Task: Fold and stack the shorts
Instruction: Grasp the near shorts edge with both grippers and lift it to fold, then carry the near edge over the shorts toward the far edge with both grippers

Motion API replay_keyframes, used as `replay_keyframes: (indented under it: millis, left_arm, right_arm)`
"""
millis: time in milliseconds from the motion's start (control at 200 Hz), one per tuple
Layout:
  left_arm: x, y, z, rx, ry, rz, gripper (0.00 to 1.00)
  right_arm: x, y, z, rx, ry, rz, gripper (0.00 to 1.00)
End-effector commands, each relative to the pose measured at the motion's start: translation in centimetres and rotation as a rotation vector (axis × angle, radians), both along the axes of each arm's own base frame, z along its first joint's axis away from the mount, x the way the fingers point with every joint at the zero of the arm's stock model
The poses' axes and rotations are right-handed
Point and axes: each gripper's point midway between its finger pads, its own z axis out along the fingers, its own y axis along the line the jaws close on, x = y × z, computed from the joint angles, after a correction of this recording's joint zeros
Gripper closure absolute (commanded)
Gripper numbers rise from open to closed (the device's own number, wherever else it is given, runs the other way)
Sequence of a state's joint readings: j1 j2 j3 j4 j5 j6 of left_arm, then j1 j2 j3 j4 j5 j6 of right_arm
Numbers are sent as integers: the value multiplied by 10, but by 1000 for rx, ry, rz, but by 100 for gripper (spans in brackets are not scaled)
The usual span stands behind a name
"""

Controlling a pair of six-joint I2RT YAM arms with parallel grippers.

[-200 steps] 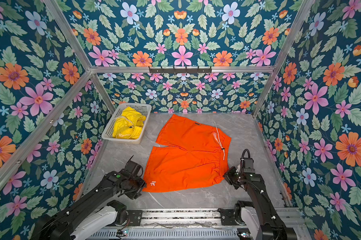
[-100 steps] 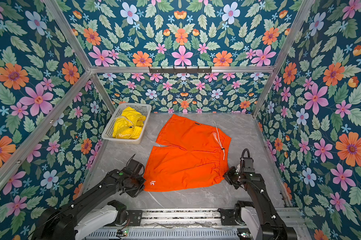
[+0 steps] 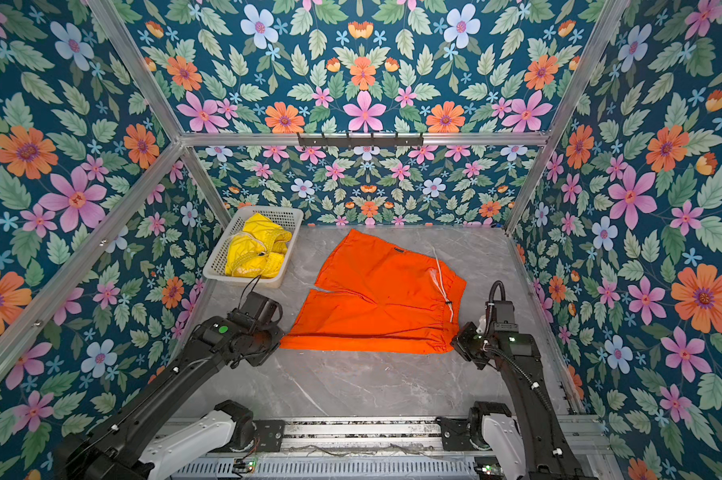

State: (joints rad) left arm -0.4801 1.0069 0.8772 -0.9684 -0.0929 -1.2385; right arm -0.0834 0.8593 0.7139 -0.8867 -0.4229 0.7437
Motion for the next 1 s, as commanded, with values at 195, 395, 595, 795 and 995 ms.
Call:
replay_keyframes:
  millis: [195,395,595,795,995]
  left_arm:
    - [37,21,73,264,-134,-136,100]
    - [83,12,119,380,-245,-234,100]
    - [134,-11,156,428,-361,-306,100]
    - [166,-26,186,452,-457,-339,100]
    - [184,-34,196,468,-511,-355,100]
  right_arm:
    - [-3,-16,42,-143,18,69,94]
    - [16,-20,69,-178,-17,112,94]
    - [43,-28,89,-236,-40,144,94]
    - [66,-31,101,-252,-74,155,94]
    - [81,-33,108,-258,-97,151,94]
